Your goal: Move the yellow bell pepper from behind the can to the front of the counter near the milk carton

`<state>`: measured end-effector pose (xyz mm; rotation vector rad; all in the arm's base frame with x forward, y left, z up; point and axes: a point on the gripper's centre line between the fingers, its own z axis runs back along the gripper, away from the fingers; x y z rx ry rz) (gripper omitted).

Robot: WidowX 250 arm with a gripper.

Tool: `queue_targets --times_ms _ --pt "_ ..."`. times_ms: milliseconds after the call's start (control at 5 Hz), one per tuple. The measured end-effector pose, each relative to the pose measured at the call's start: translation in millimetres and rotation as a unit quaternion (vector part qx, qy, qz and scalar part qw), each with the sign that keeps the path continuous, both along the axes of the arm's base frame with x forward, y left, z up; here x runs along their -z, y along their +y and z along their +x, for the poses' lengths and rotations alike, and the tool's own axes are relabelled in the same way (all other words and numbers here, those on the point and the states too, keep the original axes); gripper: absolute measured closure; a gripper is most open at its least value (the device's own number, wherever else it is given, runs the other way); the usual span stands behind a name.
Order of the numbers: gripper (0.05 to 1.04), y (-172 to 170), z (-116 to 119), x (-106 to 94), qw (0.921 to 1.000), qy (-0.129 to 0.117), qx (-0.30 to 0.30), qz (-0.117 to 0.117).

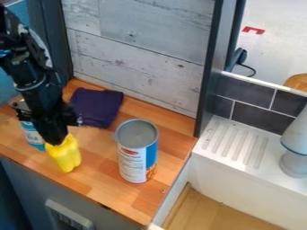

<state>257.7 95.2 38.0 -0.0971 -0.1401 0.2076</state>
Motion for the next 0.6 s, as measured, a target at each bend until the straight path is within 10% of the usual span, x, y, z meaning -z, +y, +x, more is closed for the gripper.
queue_targets --times_ms 400,600 --pt "0.41 -7 2 -9.9 0.9998 0.002 0.004 -0.021" --pt "0.13 -4 12 -49.0 0.9996 -0.008 0.005 -0.027"
